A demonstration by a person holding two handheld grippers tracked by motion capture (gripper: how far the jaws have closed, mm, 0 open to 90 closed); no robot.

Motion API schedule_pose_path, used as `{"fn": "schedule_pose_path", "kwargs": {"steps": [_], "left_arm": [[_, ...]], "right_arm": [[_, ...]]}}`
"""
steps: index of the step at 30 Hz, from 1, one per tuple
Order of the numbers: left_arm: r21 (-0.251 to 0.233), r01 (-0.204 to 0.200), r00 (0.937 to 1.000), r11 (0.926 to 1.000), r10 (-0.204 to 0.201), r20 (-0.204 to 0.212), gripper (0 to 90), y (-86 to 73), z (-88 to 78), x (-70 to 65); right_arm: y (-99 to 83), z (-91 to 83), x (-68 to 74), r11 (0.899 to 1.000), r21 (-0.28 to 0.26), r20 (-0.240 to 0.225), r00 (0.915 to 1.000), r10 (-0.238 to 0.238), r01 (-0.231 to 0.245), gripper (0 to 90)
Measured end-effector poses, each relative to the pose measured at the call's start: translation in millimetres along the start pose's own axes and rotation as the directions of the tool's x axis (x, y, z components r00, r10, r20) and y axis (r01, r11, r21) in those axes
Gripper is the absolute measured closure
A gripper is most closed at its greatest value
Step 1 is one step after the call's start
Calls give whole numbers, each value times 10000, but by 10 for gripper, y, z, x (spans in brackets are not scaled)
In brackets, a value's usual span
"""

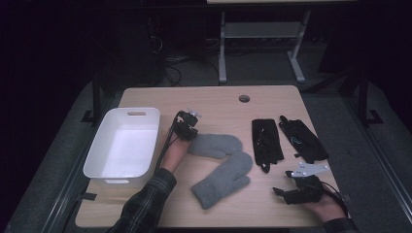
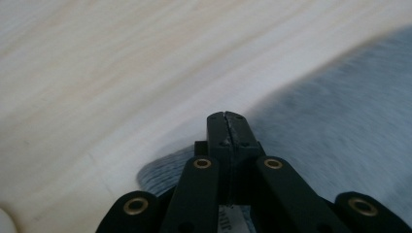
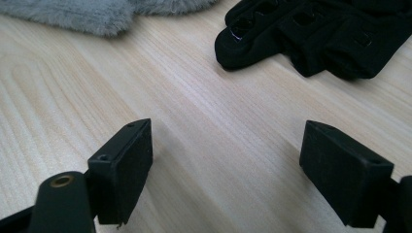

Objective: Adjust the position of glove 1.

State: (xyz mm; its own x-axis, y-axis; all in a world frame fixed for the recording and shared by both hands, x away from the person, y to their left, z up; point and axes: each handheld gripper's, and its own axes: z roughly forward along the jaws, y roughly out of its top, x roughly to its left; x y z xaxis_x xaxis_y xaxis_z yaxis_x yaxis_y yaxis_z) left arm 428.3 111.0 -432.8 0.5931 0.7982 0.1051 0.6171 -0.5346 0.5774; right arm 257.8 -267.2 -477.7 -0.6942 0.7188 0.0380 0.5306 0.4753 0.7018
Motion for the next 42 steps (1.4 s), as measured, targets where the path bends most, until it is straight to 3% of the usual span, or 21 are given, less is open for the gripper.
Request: {"fn": "schedule_pose_path", "kwargs": {"steps": [8, 19, 23, 25, 26, 29, 30, 32, 35, 38, 42], "left_arm": [[-180, -259, 9972, 9995, 271, 691, 893, -242, -129, -181], [-407, -646, 9860, 9971, 701, 1514, 891, -572, -387, -336], [-947, -639, 9830, 9935, 791, 1660, 801, -546, -448, -328], [-1224, -772, 9775, 9895, 993, 1862, 739, -480, -454, -318], [-1426, -732, 9705, 9871, 1034, 2178, 704, -447, -447, -335], [-1501, -1340, 9526, 9795, 1691, 2528, 574, -340, -389, -377], [-1564, -1383, 9497, 9780, 1757, 2590, 541, -321, -370, -386], [-1607, -1602, 9386, 9739, 2007, 2807, 515, -277, -318, -410], [-1525, -2007, 9285, 9677, 2375, 2855, 498, -240, -229, -456], [-1214, -2154, 9259, 9689, 2422, 2899, 497, -252, -128, -481], [-1069, -2299, 9238, 9673, 2514, 2889, 571, -284, -43, -514]], "right_arm": [[-1, -1, -1, 10000, -8, 3, 10000, -2, 2, 194], [-2, -2, 2, 10000, -9, 27, 10000, 23, -23, 194], [-2, -1, 2, 10000, -8, 28, 10000, 28, -28, 193], [-2, -2, -1, 10000, -18, 38, 10000, -1, 1, 194], [-2, -1, -1, 10000, -25, 35, 10000, -16, 16, 194], [-4, 0, -1, 10000, -42, 35, 10000, -12, 12, 194], [-4, -1, 0, 10000, -38, 35, 10000, 15, -15, 194], [-6, -1, 2, 10000, -53, 39, 10000, 46, -46, 195], [-8, -1, 3, 10000, -71, 47, 10000, 49, -48, 195], [-11, 2, 0, 9999, -118, 31, 10000, 37, -37, 195], [-12, 2, 0, 9999, -126, 24, 10000, 35, -35, 195]]}}
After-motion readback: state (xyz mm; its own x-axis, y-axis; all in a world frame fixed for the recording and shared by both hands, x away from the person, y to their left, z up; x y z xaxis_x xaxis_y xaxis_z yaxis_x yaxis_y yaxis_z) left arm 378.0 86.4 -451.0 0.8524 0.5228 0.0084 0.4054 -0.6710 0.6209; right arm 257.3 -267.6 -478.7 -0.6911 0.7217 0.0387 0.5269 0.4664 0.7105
